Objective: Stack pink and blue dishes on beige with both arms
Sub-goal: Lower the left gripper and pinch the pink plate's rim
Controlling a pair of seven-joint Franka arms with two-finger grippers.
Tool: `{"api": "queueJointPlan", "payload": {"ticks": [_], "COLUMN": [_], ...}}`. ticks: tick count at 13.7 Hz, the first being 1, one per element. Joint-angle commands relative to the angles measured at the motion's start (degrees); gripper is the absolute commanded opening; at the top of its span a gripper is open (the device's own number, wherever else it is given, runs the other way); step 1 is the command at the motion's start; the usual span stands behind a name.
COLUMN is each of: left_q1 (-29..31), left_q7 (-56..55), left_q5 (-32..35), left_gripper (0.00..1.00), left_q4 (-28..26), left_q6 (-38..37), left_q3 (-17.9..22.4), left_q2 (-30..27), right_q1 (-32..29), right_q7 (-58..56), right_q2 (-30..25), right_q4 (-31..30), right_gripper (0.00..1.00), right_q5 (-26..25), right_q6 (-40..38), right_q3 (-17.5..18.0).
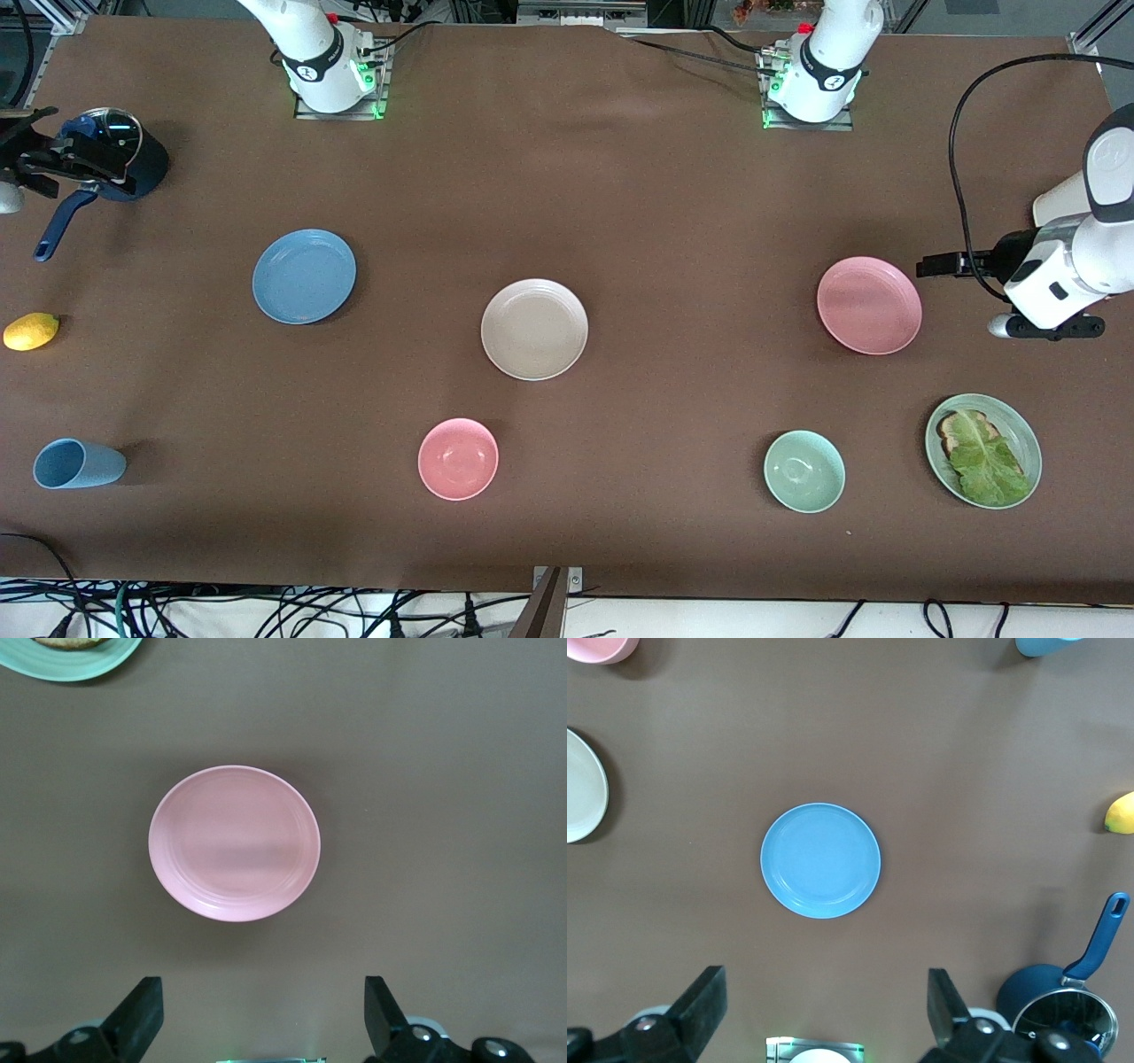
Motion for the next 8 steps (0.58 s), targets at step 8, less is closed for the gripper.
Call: {"api": "queueJointPlan", "payload": {"ticks": [8], "left_q1": [6.7], "left_q7": [18.1], "left_q5": [-7.4], "left_gripper": [1.00], "left_q4": [-19.9], "left_q6": [20.3], "left_q3": [0.0], "left_q2": [-3.9], "right_q1": [-0.2], "right_q7": [0.3], "right_q2": [0.0], "right_q4": [0.8], "right_gripper": [1.00], "right_q5": [0.4], "right_q6": [-0.8], "right_q3": [0.2]}}
